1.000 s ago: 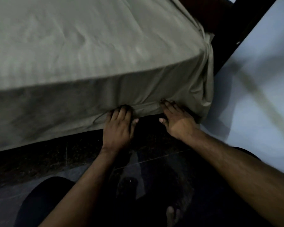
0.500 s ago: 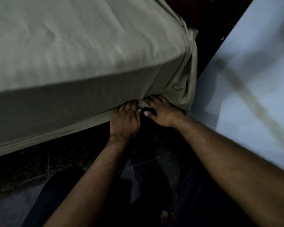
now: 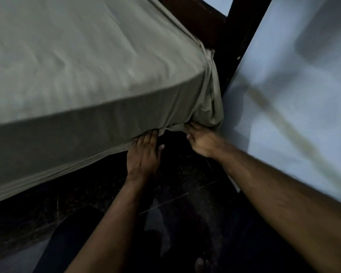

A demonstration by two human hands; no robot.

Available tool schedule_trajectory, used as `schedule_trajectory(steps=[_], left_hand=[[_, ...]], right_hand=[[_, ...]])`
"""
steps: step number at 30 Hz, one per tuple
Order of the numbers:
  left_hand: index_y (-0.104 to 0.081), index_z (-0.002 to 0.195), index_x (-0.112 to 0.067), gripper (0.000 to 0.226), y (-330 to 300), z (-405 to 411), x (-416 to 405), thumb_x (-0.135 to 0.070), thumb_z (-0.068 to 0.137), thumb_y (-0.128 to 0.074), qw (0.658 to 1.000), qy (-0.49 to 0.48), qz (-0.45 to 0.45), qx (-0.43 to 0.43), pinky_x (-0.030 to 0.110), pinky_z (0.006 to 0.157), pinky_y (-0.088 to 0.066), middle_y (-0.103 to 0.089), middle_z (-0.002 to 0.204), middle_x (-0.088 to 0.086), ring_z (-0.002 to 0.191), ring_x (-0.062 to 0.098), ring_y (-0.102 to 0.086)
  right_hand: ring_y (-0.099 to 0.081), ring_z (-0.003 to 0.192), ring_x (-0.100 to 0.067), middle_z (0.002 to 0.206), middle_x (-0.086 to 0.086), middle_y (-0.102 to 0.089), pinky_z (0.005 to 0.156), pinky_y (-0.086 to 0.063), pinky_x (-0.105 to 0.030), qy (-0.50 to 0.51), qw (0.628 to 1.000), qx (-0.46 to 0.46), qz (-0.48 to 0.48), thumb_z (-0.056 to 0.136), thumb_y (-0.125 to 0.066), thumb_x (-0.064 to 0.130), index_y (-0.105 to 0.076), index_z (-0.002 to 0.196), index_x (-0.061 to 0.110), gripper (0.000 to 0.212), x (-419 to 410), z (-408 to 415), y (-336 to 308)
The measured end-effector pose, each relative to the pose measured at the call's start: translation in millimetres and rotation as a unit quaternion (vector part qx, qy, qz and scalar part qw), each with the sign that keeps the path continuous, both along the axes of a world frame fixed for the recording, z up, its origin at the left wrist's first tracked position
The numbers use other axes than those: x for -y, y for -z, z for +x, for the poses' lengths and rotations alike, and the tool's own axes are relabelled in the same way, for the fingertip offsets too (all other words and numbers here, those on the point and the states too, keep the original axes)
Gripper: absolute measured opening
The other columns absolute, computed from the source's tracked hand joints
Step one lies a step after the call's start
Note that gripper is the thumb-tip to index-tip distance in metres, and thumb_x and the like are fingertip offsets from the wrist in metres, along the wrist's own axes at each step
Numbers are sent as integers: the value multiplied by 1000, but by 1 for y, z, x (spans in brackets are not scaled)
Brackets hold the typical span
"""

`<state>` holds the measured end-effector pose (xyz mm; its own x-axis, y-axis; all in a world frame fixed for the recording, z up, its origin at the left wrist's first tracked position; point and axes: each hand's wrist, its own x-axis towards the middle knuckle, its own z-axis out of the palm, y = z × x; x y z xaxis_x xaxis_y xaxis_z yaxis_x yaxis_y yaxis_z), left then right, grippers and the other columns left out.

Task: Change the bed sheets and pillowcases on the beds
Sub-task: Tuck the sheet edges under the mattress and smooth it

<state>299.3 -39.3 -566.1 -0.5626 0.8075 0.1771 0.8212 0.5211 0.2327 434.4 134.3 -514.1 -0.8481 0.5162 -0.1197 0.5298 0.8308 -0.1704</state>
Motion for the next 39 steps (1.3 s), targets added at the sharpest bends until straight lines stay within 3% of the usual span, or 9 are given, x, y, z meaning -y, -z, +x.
schedule_trajectory(steps=[7,12,15,19,21,25,29,35,39], left_hand=[[-48,147,-12,59,6,-3,5,-47,101,-37,998,16,25,-47,39,107,-40,-56,145,7,130,24,-54],[-58,134,-18,55,-14,3,-8,-51,101,-30,1000,-2,11,-7,39,95,-45,-64,131,7,118,29,-60],[-63,129,-16,53,-15,1,-8,-47,102,-29,1000,-15,0,-5,38,90,-48,-68,122,10,107,32,-64],[-73,78,-9,45,-12,-16,-20,-30,102,-40,999,-47,-15,-17,33,50,-47,-68,66,15,54,34,-64],[-65,59,-7,48,-13,-23,-26,-27,97,-45,999,-47,4,-16,29,43,-43,-61,52,15,42,34,-59],[-73,83,-6,40,-35,-23,-9,-30,100,-46,993,12,-103,54,38,51,-52,-70,70,20,58,38,-68],[-72,76,-8,21,-75,-2,10,-26,86,-72,991,-29,-129,1,35,49,-51,-68,69,16,59,36,-68],[-62,128,-16,39,-81,21,3,-38,96,-58,996,78,-39,-17,35,90,-51,-66,129,10,116,29,-64],[-64,132,-11,50,-83,12,-6,-21,84,-58,988,137,28,-61,40,113,-40,-58,143,11,131,28,-56]], right_hand=[[-44,135,-29,147,-12,-48,110,-38,-38,63,997,-24,-26,107,-29,33,-51,141,12,45,-3,-38,11],[-52,126,-33,136,-16,-59,101,-44,-37,111,994,12,16,100,-44,22,-66,122,8,35,4,-71,23],[-50,130,-35,143,-13,-54,102,-45,-41,150,988,30,19,98,-46,25,-64,130,17,38,6,-81,22],[-51,130,-33,146,-12,-52,105,-40,-37,98,995,30,6,105,-37,25,-58,136,13,40,3,-74,11],[-53,127,-33,143,-12,-55,105,-40,-37,106,993,57,-12,105,-38,24,-58,135,10,38,0,-63,6],[-68,80,-38,91,-23,-70,67,-56,-35,88,995,45,-2,87,-48,5,-73,87,-4,26,16,-41,6],[-52,125,-34,139,-20,-55,104,-39,-32,69,996,40,29,102,-25,14,-62,126,-2,47,13,-40,8],[-48,134,-30,150,-14,-48,109,-35,-31,36,998,48,21,104,-39,25,-58,136,8,41,-2,-59,9],[-51,132,-29,146,-11,-54,107,-41,-33,40,998,57,-4,100,-25,45,-62,133,14,59,-2,-66,-9]])
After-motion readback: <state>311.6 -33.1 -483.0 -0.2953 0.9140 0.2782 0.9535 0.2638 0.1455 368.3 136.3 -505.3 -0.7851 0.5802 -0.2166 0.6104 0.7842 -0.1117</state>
